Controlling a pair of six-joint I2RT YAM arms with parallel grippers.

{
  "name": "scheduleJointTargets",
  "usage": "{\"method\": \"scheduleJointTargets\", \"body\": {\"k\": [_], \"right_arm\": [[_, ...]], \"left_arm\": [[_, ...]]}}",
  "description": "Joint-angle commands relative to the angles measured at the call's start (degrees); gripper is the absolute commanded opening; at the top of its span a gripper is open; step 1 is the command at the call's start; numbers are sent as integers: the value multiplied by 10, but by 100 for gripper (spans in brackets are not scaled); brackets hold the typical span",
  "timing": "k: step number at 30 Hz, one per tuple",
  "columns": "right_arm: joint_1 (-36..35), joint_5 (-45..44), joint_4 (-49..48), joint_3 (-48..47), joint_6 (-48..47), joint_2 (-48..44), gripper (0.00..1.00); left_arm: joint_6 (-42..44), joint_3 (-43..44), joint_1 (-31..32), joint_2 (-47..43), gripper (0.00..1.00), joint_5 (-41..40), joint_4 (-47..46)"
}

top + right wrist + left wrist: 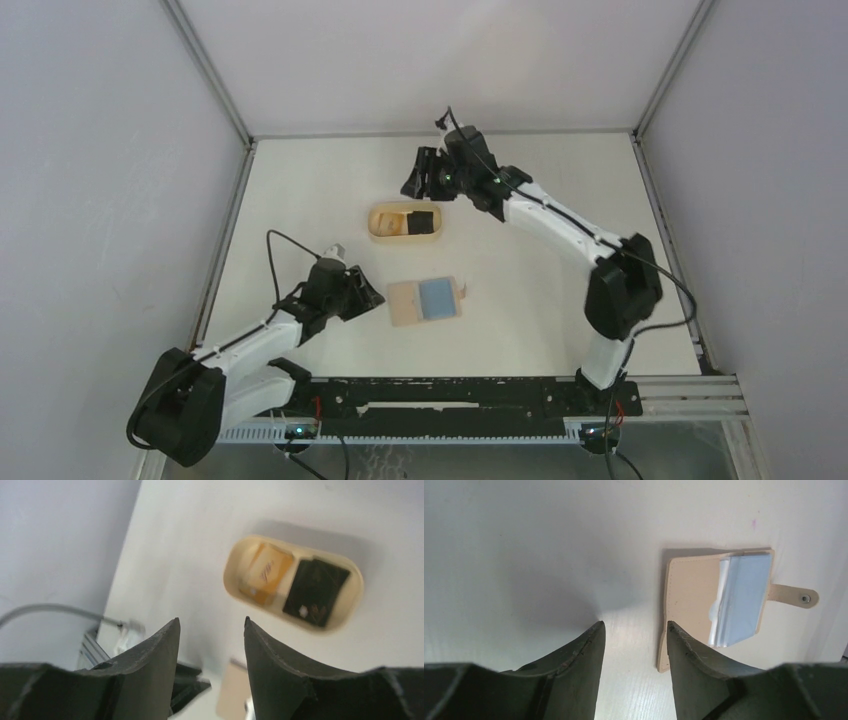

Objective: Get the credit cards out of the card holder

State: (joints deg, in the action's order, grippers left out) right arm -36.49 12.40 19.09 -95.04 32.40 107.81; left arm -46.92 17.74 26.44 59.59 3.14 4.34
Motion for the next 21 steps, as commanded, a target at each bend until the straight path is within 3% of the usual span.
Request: {"method": "scheduleJointTargets", "body": {"k": [1,8,21], "right_arm": [[-36,-104,68,117,-66,-101,59],[-59,-185,105,258,-51,-181,59],[-62,-195,109,323,-52,-181,58]], "left_arm": [[25,30,-20,20,55,-16,60],[26,50,-26,36,58,-13,73],[-16,48,-10,94,54,19,29]]}}
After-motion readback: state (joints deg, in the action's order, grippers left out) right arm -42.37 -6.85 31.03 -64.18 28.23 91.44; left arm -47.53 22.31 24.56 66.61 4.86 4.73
